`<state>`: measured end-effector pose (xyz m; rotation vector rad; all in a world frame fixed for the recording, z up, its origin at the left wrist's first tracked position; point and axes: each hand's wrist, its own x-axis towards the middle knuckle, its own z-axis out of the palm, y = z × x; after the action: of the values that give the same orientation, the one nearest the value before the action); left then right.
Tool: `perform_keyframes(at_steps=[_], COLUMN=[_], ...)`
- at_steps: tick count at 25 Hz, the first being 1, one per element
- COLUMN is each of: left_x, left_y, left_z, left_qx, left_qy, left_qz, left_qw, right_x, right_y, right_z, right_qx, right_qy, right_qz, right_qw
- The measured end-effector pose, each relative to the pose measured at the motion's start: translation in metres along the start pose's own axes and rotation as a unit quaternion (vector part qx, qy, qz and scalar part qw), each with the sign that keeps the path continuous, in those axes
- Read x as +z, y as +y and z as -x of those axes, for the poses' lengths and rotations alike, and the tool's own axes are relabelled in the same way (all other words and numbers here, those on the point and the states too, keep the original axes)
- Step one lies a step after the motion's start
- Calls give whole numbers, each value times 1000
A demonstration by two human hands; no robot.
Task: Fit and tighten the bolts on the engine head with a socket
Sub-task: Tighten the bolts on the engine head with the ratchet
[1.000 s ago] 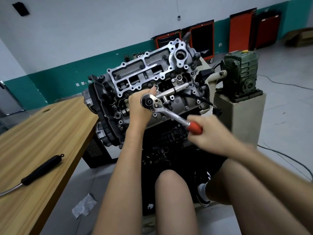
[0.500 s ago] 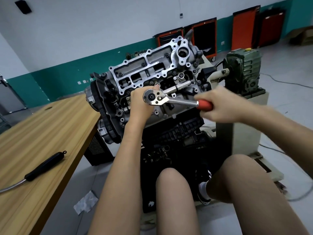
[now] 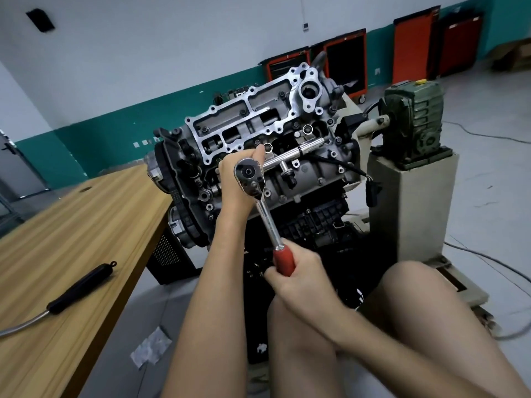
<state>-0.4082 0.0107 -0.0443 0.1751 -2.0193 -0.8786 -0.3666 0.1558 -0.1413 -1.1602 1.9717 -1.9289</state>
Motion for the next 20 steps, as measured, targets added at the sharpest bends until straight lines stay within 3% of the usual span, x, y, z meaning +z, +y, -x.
perform_keyframes(at_steps=[2, 5, 7, 9, 11, 14, 17, 20], left_x=[-2, -4, -4, -5, -2, 4, 3, 0], left_y=[0, 0, 0, -1, -3, -3, -1, -1], left_z=[1, -2, -3, -2, 0, 0, 0, 0], left_qx=[13, 11, 8, 13, 20, 11, 3, 2], left_qy=[-18, -36, -44, -28, -16, 6, 25, 13], left_qz=[-1, -5, -11, -2, 17, 19, 9, -8], left_qw=[1000, 999, 999, 1000, 1000, 1000, 1000, 1000], right_x=[-46, -121, -145, -145, -124, -59, 14, 11], right_y=[-5, -35, -56, -57, -37, -4, 4, 2], right_z=[-18, -68, -95, -97, -71, -18, 9, 5], right_qx=[-44, -109, -139, -152, -135, -65, 18, 14], right_qy=[-53, -152, -149, -122, -102, -35, 7, -9], right_qz=[113, 342, 431, 444, 376, 140, -54, -37], right_qw=[991, 921, 879, 874, 911, 987, 998, 999])
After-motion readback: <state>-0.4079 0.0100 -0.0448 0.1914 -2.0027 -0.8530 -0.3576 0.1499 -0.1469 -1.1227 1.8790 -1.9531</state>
